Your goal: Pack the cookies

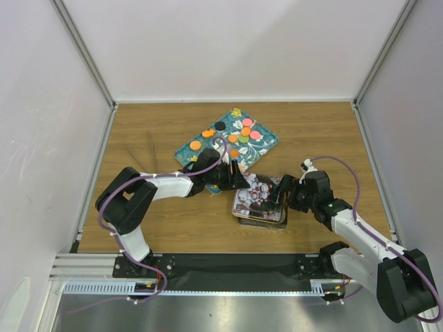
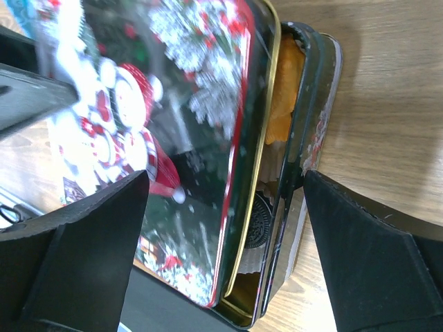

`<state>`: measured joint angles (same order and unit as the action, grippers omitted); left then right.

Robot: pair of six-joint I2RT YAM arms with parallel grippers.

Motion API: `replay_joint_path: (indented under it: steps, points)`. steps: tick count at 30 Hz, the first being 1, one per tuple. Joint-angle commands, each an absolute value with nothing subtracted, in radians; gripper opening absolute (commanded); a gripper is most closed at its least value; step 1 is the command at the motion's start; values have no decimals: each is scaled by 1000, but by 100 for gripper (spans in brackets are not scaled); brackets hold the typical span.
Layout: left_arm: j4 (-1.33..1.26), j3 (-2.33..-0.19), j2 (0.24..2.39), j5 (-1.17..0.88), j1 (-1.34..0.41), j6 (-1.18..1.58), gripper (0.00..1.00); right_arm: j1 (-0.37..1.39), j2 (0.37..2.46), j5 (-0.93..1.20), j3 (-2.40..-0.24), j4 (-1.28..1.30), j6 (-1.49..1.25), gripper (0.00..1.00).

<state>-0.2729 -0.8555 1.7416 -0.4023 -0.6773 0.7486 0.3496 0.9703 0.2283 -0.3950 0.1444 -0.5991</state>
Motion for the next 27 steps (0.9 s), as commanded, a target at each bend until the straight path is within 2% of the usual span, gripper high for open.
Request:
replay_joint_path:
  steps: [1,15,27]
  points:
    - [-172,-861,1767,-373,-695,681,55,359,957,288,-449,69,-609,100]
    - [-157,-870,1744,-394,-730,699,59,350,959,295,-453,51,-620,100]
    - [-112,-876,1700,-290,-776,709,58,350,957,295,-436,23,-641,100]
